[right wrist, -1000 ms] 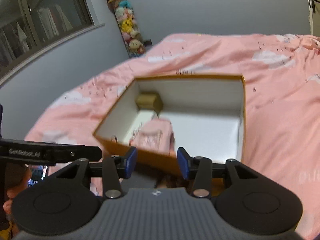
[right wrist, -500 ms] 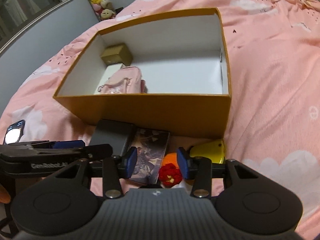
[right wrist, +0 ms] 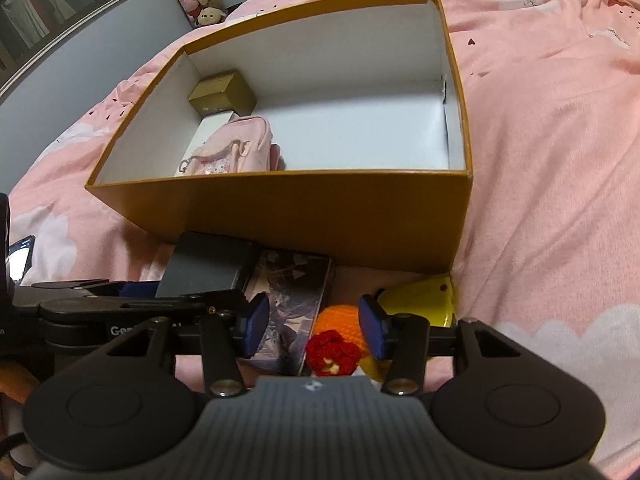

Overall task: Organize objects
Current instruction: 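Grasp the black leather square box with the left gripper while the right grasps the anime card box, then lift both boxes and carry them over the orange box, then lower the black box into the orange box and open the left gripper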

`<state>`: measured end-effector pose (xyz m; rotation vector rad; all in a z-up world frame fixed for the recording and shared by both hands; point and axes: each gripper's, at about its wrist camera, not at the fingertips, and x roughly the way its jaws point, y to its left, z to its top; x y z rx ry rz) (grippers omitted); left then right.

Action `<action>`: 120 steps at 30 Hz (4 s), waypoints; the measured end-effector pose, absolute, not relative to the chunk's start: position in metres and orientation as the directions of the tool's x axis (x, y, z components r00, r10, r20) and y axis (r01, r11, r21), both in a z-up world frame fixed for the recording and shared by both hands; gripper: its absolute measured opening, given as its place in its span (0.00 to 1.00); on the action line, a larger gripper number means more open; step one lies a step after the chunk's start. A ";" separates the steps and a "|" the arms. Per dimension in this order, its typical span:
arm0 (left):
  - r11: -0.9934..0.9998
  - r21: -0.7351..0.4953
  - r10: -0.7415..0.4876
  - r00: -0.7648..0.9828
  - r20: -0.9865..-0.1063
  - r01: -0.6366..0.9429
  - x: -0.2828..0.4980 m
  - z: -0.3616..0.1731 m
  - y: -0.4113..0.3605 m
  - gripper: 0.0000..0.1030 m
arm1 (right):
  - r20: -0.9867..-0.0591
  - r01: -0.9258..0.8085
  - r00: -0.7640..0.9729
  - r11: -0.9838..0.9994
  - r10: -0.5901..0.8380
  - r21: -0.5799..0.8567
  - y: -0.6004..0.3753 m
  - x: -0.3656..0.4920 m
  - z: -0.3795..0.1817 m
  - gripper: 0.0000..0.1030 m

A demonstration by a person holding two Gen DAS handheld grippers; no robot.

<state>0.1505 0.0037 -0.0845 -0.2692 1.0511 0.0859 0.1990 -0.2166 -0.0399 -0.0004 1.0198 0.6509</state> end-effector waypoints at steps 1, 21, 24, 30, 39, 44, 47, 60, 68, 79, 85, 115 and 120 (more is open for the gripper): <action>0.963 -0.182 -0.061 0.498 -0.865 -0.197 0.151 -0.085 0.004 0.91 | -0.790 -0.502 0.352 0.814 0.502 0.293 -0.217 0.200 -0.041 0.51; 0.939 -0.201 -0.027 0.522 -0.853 -0.280 0.116 -0.065 0.040 0.87 | -0.827 -0.566 0.284 0.781 0.485 0.264 -0.171 0.205 -0.036 0.63; 0.934 -0.209 -0.030 0.519 -0.854 -0.290 0.114 -0.068 0.043 0.87 | -0.850 -0.570 0.277 0.789 0.448 0.230 -0.160 0.210 -0.041 0.64; 0.928 -0.226 -0.042 0.522 -0.852 -0.294 0.112 -0.071 0.046 0.87 | -0.885 -0.564 0.254 0.803 0.390 0.192 -0.146 0.218 -0.056 0.66; 0.923 -0.244 -0.057 0.521 -0.851 -0.297 0.112 -0.074 0.049 0.87 | -0.889 -0.549 0.244 0.811 0.387 0.202 -0.146 0.223 -0.065 0.63; 0.921 -0.251 -0.059 0.530 -0.846 -0.298 0.111 -0.072 0.049 0.87 | -0.874 -0.560 0.259 0.801 0.412 0.211 -0.152 0.216 -0.056 0.62; 0.922 -0.255 -0.058 0.546 -0.836 -0.293 0.107 -0.068 0.048 0.87 | -0.856 -0.569 0.273 0.792 0.438 0.224 -0.159 0.209 -0.045 0.62; 0.932 -0.281 -0.073 0.641 -0.764 -0.229 0.090 -0.024 0.037 0.87 | -0.756 -0.628 0.358 0.740 0.548 0.239 -0.181 0.178 0.012 0.61; 0.936 -0.296 -0.084 0.694 -0.715 -0.191 0.091 0.009 0.030 0.87 | -0.681 -0.650 0.407 0.717 0.608 0.252 -0.193 0.166 0.046 0.61; 0.942 -0.312 -0.122 0.745 -0.656 -0.121 0.123 0.047 0.025 0.87 | -0.583 -0.626 0.465 0.713 0.666 0.316 -0.208 0.195 0.088 0.61; 0.928 -0.364 -0.187 0.733 -0.654 -0.087 0.163 0.052 0.039 0.87 | -0.567 -0.607 0.494 0.728 0.659 0.318 -0.206 0.228 0.097 0.61; 0.981 -0.140 -0.053 0.506 -0.861 -0.137 0.330 -0.041 0.041 0.87 | -0.715 -0.519 0.456 0.811 0.530 0.269 -0.162 0.358 0.018 0.61; 0.988 -0.093 -0.020 0.488 -0.873 -0.126 0.331 -0.046 0.038 0.90 | -0.722 -0.547 0.469 0.809 0.509 0.215 -0.153 0.358 0.018 0.61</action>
